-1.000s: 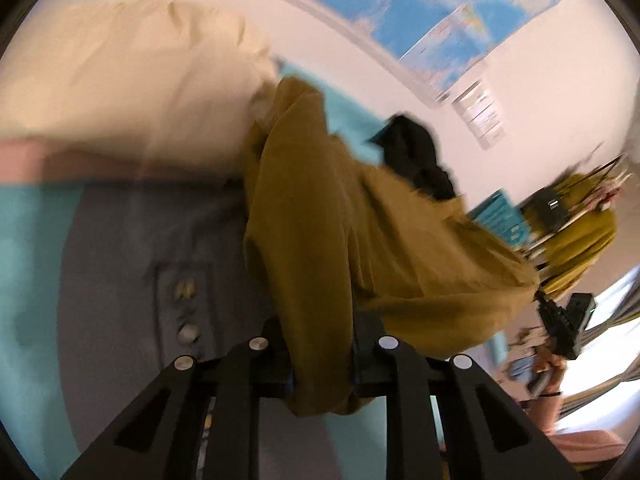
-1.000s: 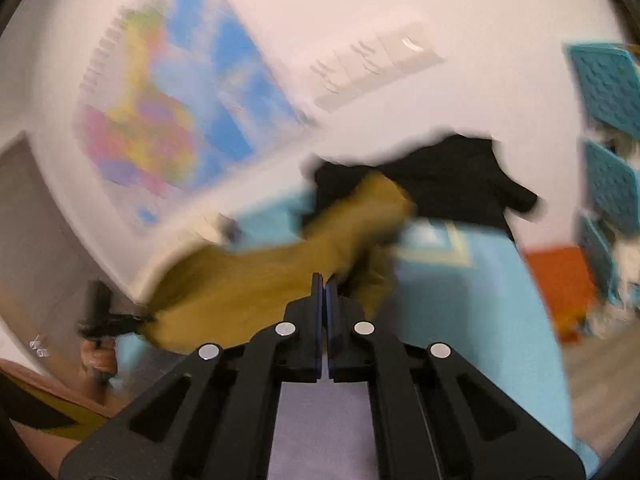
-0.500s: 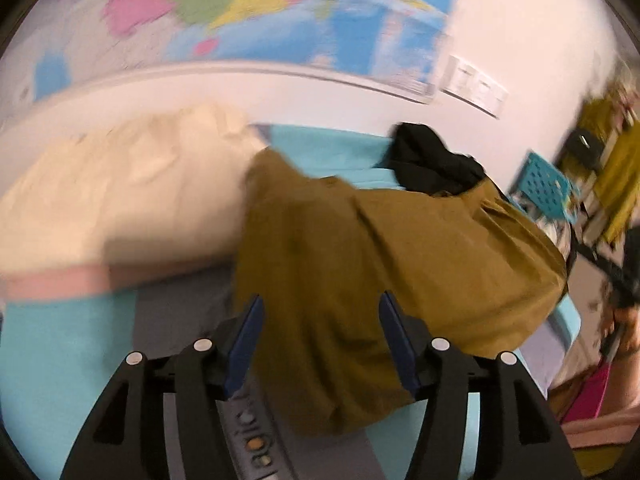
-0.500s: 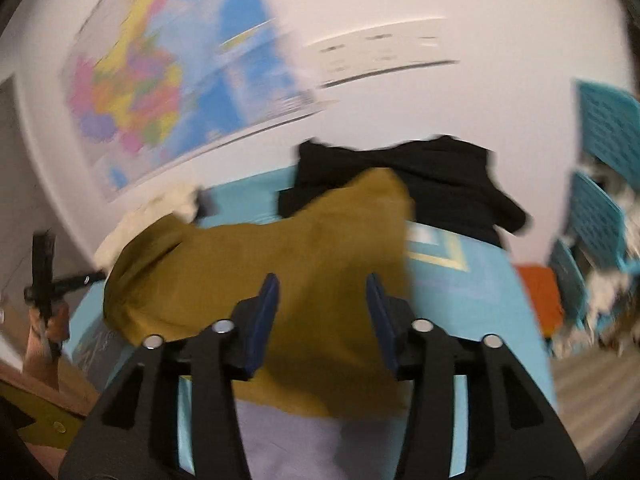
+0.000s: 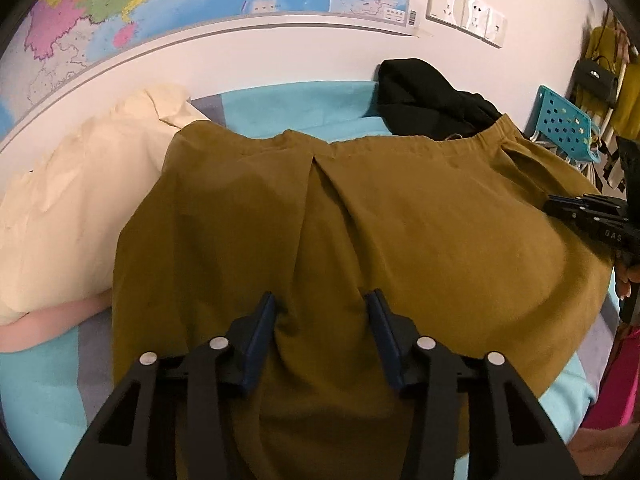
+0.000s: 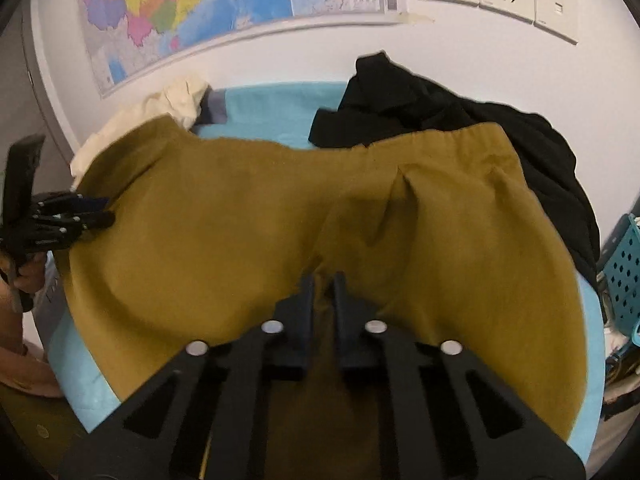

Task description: Fold large clothes

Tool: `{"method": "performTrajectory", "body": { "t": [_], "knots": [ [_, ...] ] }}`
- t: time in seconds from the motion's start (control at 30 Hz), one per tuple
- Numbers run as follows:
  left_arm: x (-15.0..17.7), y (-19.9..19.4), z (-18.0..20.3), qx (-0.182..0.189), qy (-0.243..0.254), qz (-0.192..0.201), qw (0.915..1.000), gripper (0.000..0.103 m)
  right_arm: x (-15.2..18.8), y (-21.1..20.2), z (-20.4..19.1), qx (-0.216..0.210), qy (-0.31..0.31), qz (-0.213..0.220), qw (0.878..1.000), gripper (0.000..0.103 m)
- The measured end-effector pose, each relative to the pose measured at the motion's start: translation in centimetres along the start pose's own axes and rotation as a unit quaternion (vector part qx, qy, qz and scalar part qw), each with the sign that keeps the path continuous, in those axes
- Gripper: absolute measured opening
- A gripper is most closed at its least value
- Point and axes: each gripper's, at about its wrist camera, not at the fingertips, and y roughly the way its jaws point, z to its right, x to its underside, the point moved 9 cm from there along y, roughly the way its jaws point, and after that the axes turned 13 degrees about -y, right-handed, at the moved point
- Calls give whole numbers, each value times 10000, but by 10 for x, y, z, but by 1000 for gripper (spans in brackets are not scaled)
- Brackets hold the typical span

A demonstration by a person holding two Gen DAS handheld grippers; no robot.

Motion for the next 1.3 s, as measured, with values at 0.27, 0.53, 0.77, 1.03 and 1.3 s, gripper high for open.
{"method": "performTrajectory", "body": {
  "t": [0.27, 0.53, 0.77, 1.03, 1.3],
  "knots": [
    [-13, 5, -3, -103, -183, 111, 9997, 40, -5, 9, 16, 30, 351, 121, 9993, 5],
    [-11, -6, 3, -311, -123, 288, 9990, 54, -2, 7, 15, 62, 590, 144, 9981, 17],
    [-11, -18, 16, -407, 244, 501, 9976, 72, -11, -16, -7, 117, 375, 427, 9983, 59],
    [-7, 10, 21, -516, 397, 308, 9974, 51, -13, 15, -25, 107, 42, 63, 9999, 58],
    [-21, 11, 26, -597, 385, 461, 9964, 2, -20, 6, -2, 335, 203, 284, 9988, 3]
  ]
}}
